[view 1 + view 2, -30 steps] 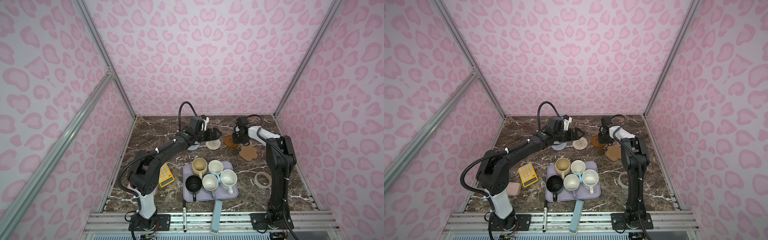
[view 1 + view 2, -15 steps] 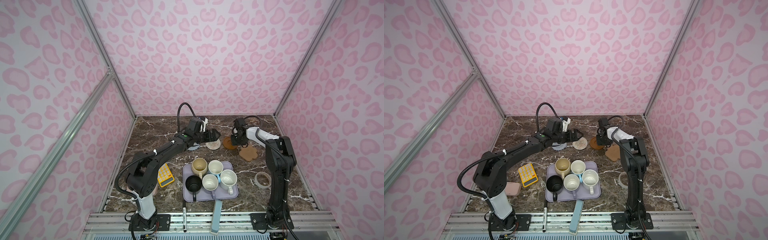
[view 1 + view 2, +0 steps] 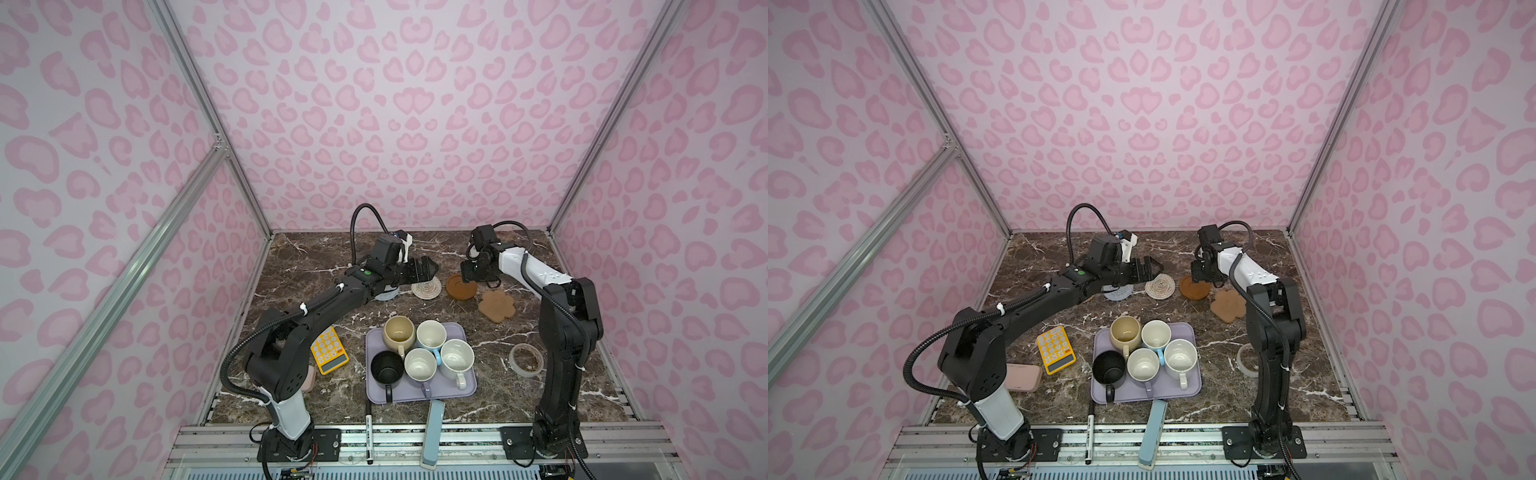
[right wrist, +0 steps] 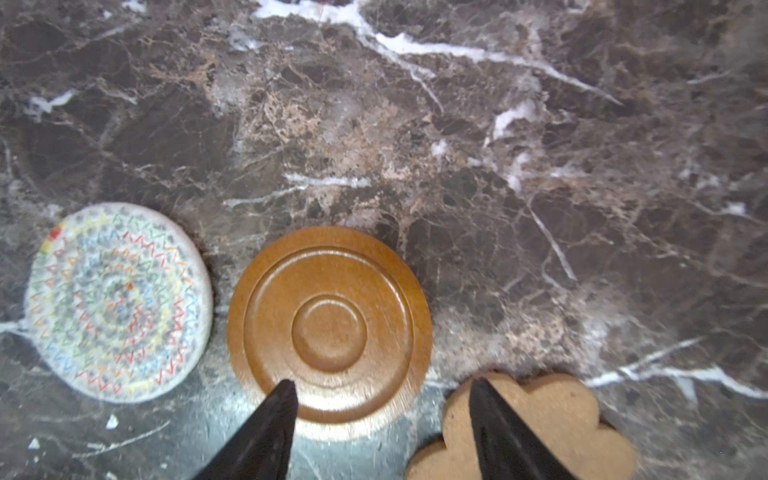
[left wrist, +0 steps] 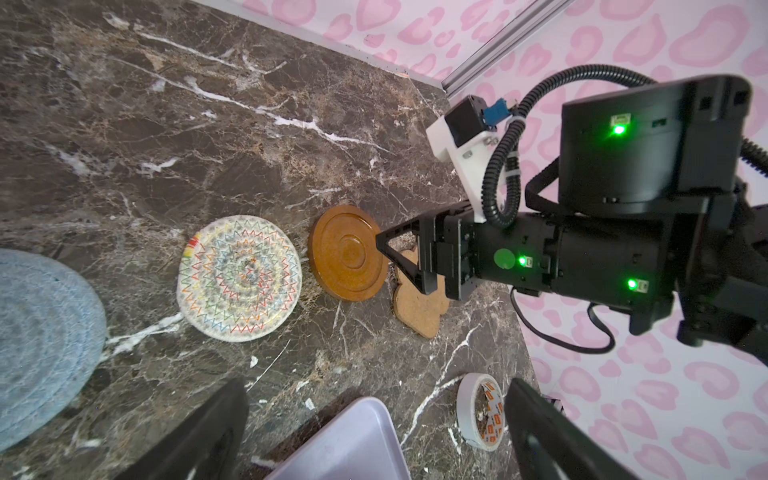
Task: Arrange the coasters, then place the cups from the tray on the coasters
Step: 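Shift right gripper over the cork paw-shaped coaster while left gripper holds position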
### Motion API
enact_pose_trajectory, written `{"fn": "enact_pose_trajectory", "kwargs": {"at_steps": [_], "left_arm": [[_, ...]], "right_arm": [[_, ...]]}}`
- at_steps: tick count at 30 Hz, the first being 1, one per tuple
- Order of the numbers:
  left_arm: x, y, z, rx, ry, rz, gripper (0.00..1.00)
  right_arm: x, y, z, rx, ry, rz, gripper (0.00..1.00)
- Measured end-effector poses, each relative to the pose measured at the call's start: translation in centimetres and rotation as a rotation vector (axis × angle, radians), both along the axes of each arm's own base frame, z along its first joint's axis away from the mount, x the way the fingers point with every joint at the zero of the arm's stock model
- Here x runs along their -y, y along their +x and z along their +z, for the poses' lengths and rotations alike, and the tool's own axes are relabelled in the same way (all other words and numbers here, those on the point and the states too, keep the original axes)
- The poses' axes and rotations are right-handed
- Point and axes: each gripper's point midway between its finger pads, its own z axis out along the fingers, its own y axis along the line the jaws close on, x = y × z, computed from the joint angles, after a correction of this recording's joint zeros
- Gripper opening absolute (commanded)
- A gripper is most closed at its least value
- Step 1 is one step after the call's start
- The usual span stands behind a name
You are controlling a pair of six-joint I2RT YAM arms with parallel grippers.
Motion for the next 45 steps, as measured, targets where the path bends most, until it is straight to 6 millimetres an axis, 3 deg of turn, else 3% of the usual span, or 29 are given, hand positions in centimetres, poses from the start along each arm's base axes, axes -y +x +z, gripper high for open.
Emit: {"fn": "enact_pose_trajectory", "kwargs": {"at_steps": [5,11,18,26,33,45], "left_arm": [[-0.1,-2.4,0.6,-0.013,-0.003,-0.025,0.98],[1.7,-6.3,3.4,0.033,-0.016,-0.124,0.98],[3.1,-9.7,2.7,0.023,0.026,-0.211,0.98],[4.2,-11.2,2.3,0.019,0.042,-0.252,0.98],[4.2,-10.8,1.7,0.016,0.056,-0.239,0.98],[4.9,-9.4,0.9,0.021,0.086,-0.214,0.98]], "right_arm": [[1.3,-4.6,0.4,-0.015,0.012,-0.04,0.99],[3.0,-10.5,-0.1,-0.02,0.066,-0.13,0.99],[4.5,-13.8,-1.8,-0.016,0.115,-0.222,0.95],[5.7,-13.3,-2.9,0.01,0.198,-0.305,0.92],[6.0,-12.4,-4.6,-0.006,0.257,-0.339,0.92],[7.2,-10.0,-5.3,0.031,0.218,-0.379,0.91]]}}
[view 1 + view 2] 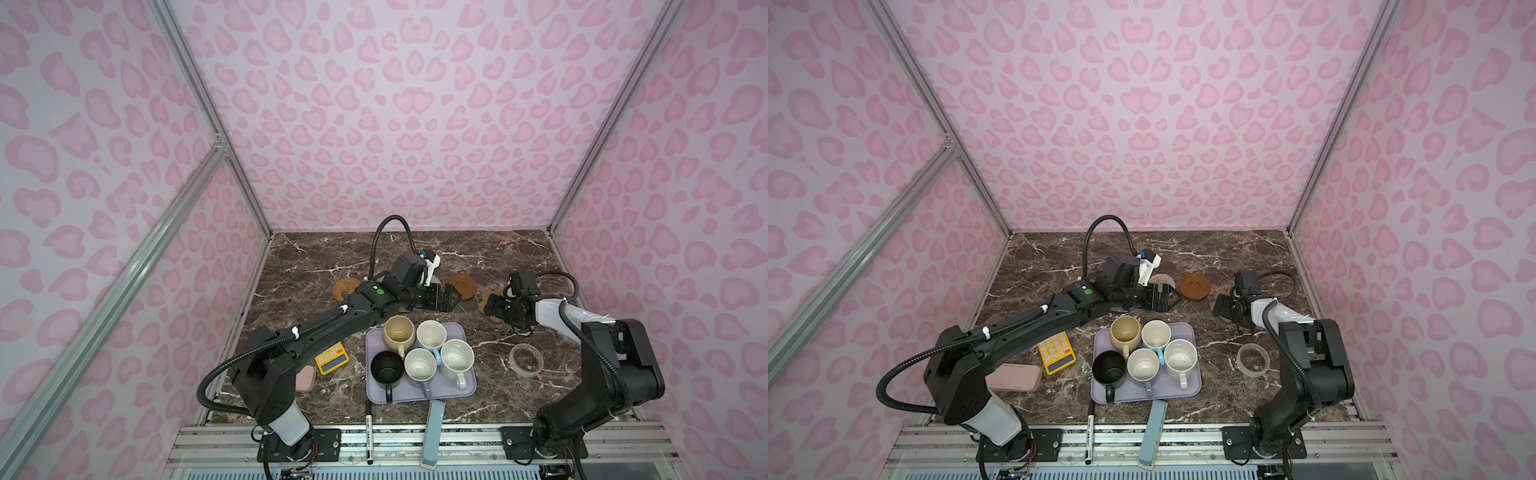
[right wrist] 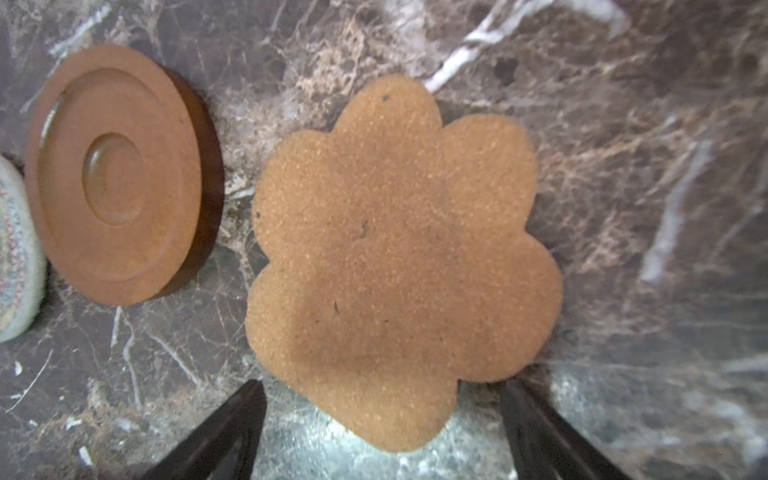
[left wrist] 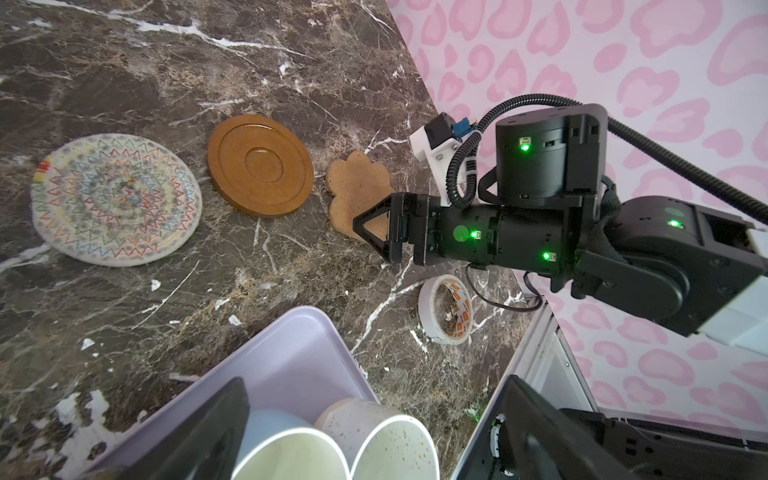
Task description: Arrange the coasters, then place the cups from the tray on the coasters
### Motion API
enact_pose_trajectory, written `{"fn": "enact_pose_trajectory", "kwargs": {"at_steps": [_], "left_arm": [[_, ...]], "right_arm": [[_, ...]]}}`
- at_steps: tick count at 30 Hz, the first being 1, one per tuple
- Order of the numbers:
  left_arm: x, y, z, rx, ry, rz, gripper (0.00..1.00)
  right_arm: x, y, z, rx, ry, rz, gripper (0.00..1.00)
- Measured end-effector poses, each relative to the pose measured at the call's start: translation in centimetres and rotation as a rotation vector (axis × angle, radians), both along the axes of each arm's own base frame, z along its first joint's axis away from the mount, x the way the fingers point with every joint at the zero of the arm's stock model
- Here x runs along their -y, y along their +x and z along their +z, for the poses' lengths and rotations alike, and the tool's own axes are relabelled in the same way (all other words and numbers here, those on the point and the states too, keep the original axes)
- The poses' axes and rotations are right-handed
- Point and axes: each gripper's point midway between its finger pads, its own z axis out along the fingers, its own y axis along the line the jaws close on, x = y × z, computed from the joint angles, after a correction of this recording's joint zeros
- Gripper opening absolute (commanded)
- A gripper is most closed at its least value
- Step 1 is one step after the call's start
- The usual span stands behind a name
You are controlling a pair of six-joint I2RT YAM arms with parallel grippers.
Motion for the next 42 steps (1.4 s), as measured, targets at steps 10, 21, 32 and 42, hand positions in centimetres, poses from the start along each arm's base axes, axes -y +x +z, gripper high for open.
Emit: {"fn": "enact_pose_trajectory", "kwargs": {"at_steps": [10,21,32,42], "left_arm": [[0.0,0.7,-0.5,-0.002,0.038,0.018,0.98],[-0.3,1.1,-0.4,0.025,0.065,0.026,0.98],[-1.6,0.3,-1.7,0.013,0.1,0.033,0.98],[-2.1,-0.1,-1.9,0.008,0.099,0.044,0.98]], "right_arm": [[0.9,4.1,0.2,0.023,-0.026,-0.033,0.9],[1.5,5.1,1.5,0.03,-0.152,-0.02,0.94],[-1.9,3.4,1.4,-0.008,-0.245,0.123,0.82],[-2.2,2.8,-0.3,-0.095,-0.291,0.187,0.69]]}}
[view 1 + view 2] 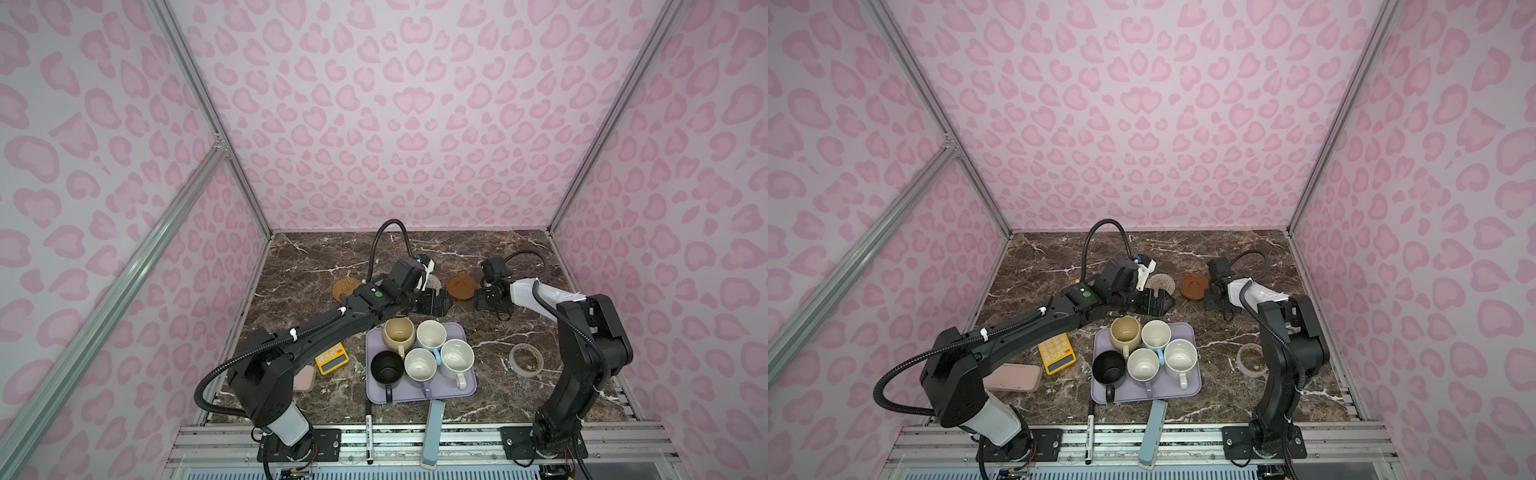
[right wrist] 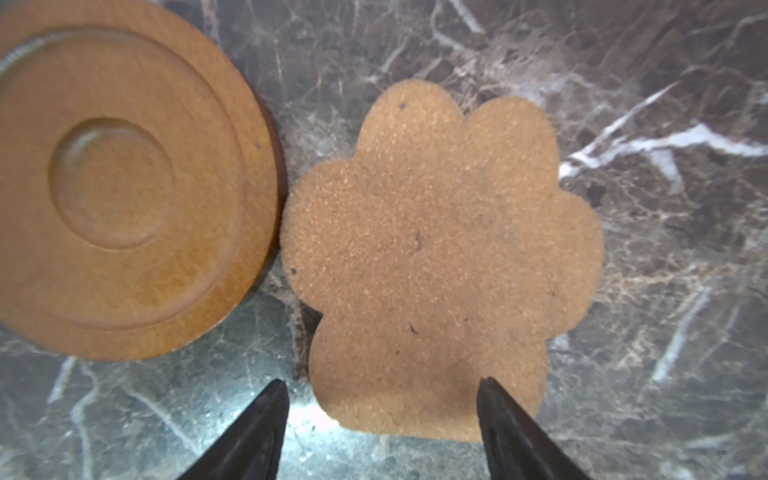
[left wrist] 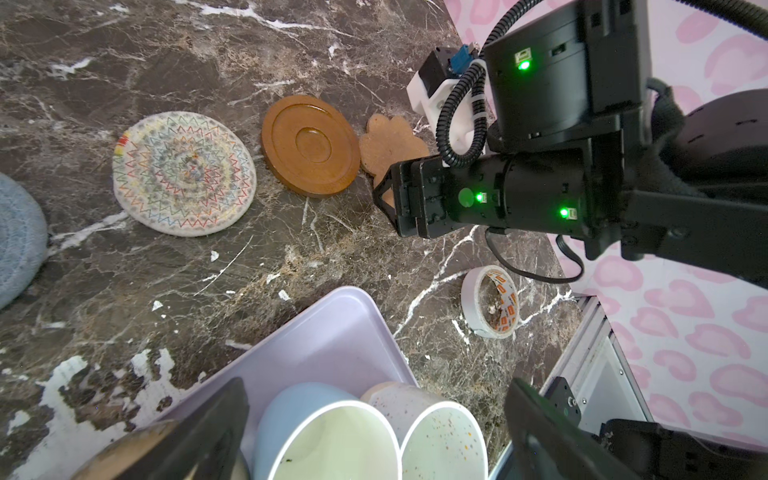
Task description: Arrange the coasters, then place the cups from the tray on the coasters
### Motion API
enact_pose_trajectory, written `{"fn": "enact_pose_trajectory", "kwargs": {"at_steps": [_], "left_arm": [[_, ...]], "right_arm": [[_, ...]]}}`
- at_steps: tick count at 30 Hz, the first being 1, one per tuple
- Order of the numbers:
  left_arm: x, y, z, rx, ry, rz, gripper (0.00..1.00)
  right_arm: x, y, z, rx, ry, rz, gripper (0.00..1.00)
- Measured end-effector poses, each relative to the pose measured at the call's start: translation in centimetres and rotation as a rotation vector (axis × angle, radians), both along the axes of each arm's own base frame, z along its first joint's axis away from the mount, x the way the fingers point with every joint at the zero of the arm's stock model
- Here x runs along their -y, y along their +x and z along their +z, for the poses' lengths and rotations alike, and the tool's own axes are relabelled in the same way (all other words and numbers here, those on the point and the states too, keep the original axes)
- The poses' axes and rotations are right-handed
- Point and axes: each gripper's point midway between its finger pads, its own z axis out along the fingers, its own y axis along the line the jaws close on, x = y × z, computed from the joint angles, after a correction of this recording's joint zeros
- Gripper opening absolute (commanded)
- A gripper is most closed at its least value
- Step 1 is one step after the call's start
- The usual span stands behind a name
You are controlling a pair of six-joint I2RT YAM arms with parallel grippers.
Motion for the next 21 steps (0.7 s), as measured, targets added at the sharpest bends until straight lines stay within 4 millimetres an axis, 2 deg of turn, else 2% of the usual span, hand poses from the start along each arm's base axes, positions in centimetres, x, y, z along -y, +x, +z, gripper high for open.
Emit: {"fn": "enact_pose_trajectory", "kwargs": {"at_steps": [7,21], "left_arm": [[0.0,0.2,0.4,0.014,-0.007,0.006,0.98],[-0.2,0.6,0.1,0.016,-0.003,0.018,0.98]], "right_arm": [[1.2,0.2,-0.3,-0.025,-0.022,0.007,0.64],[2.3,2.7,-0.7,-0.033,-0.035,0.095,0.6]]}}
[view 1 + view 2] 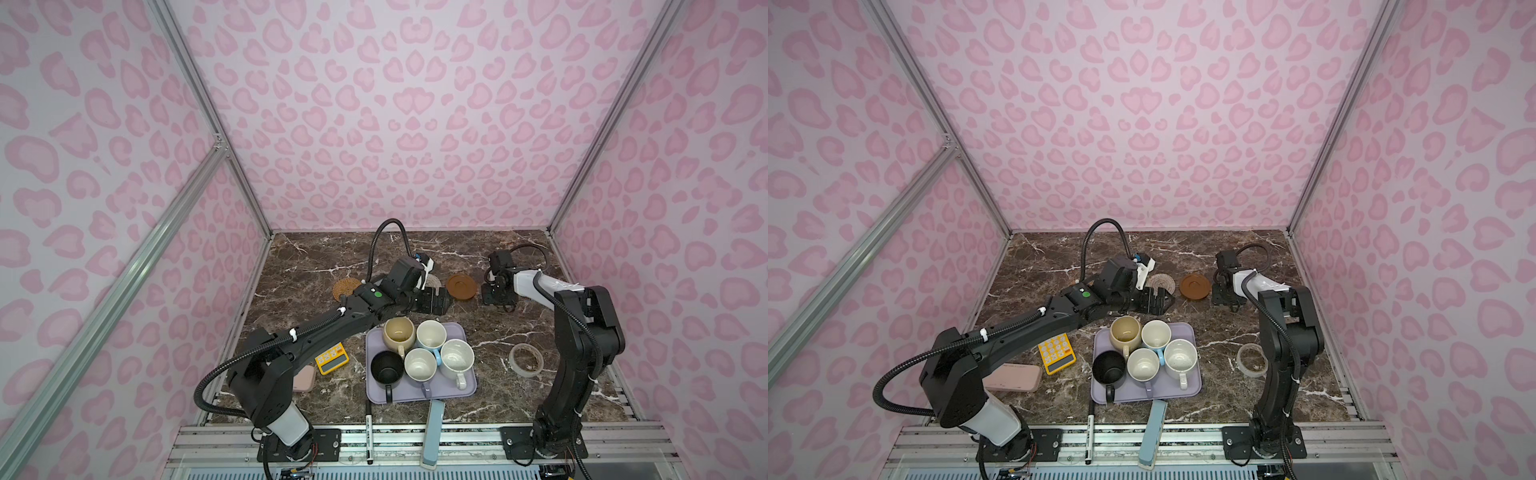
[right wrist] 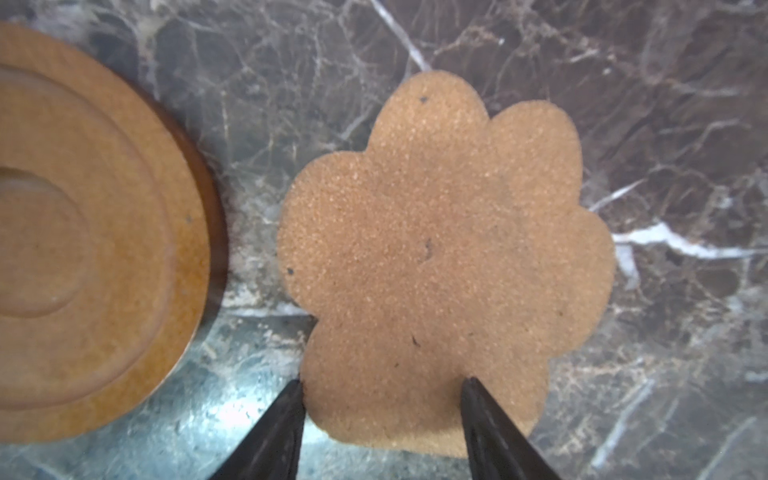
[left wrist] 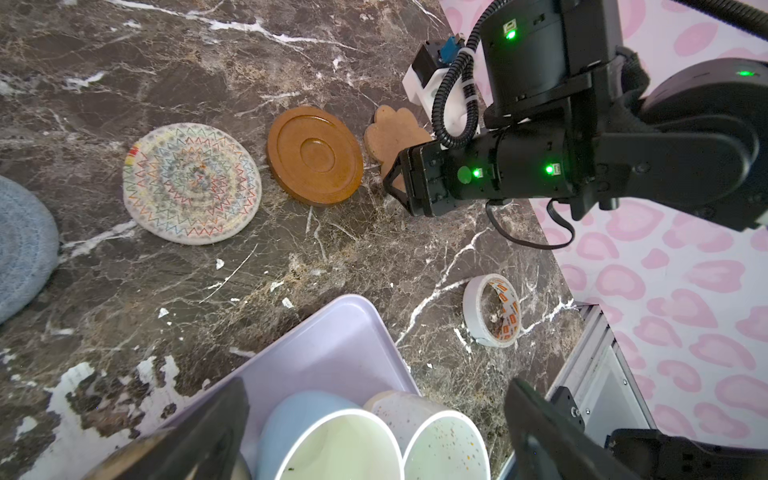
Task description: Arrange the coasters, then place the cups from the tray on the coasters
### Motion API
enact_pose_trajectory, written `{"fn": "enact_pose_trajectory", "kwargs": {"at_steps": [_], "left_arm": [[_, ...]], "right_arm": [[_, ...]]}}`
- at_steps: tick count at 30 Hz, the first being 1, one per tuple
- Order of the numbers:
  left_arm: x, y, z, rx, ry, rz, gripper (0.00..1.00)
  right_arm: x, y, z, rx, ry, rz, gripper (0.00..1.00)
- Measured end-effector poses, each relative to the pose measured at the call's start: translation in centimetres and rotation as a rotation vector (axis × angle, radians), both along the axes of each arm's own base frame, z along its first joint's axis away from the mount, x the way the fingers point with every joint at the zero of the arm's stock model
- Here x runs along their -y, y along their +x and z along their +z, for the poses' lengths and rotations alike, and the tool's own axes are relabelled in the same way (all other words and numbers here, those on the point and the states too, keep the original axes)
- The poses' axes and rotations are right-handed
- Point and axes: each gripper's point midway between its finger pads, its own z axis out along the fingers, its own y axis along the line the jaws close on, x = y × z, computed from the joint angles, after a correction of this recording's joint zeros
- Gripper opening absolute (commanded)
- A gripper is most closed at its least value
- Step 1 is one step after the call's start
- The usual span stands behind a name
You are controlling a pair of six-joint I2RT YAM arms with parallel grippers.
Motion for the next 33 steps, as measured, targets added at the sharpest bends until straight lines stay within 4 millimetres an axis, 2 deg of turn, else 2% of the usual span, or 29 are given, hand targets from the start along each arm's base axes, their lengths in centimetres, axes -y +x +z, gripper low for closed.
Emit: {"fn": "enact_pose_trajectory", "kwargs": {"at_steps": [8,12,17,20,25,29,33], "left_arm": [[0.1,0.3,0.1,0.001,-0.002,0.004,0.98],[0.1,0.4,0.1,0.002,-0.002,0.005,0.98],[0.0,0.5,0.2,-0.001,-0.004,0.014,0.98],[-0.2,0.6,0.3,0.001,-0.006,0.025,0.98],[-1.2,0.5,2.1,0.039,-0.027,0.052,0.98],[-2.8,-0.3,3.1,0.067,-0.03,0.078,0.98],[-5.5,-1.5,4.7,0.11,-0.029,0.134,0.98]], "right_arm": [[-0.4,1.7,0.1,0.01,-0.01,0.044,0.62],[-0.5,1.7,0.4,0.01,-0.013,0.052,0.75],[-1.0,1.0,1.4,-0.001,-0.021,0.075,0.85],[-1.3,1.0,3.1,0.041,-0.016,0.081,0.9],[-2.0,0.5,6.4,0.111,-0.009,0.087,0.93],[-3.6,-0.9,9.6,0.182,0.011,0.117,0.97],[-5.3,-3.4,13.4,0.282,0.044,0.157,0.99]]}}
